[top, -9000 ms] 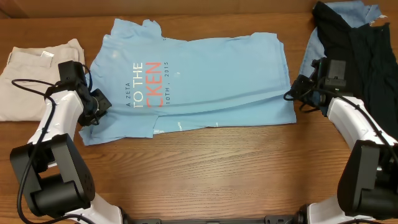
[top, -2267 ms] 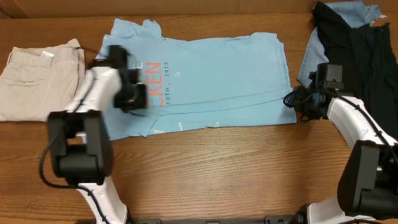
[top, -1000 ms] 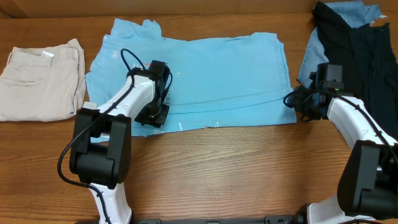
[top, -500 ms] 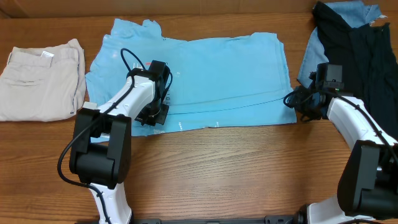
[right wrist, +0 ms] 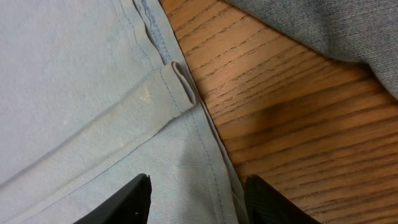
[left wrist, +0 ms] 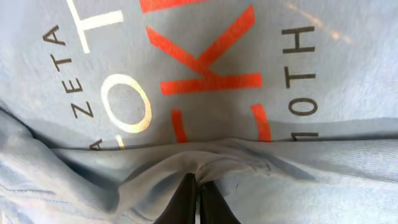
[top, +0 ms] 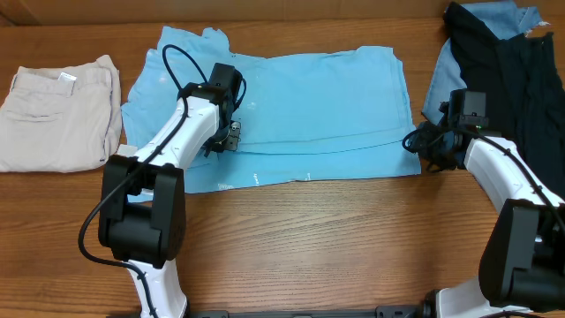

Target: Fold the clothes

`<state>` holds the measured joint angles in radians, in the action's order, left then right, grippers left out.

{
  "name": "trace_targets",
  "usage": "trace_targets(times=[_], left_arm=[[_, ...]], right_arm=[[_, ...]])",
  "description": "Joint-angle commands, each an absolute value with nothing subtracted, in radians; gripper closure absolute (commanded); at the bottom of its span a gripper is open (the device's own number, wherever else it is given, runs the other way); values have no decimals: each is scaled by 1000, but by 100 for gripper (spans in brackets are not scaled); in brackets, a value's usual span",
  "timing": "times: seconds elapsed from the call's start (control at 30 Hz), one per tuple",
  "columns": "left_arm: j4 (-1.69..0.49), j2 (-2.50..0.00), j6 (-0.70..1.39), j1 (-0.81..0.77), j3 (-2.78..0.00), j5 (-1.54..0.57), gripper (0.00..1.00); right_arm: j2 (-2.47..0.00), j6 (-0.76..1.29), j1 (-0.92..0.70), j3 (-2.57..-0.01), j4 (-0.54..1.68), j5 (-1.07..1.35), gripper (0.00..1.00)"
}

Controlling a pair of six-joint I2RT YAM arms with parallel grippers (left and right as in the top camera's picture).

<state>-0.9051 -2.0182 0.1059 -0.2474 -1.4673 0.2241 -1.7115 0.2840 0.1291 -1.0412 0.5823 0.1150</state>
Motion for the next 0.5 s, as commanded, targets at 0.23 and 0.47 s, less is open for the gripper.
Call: trace_targets(times=[0.23, 0.47], left_arm=[[-949, -2029, 135, -249, -1487, 143, 68], [-967, -2024, 147, -249, -1489, 162, 73]], right_arm=[[-1713, 281, 125, -1042, 575, 106, 48], [-1713, 281, 125, -1042, 574, 106, 48]])
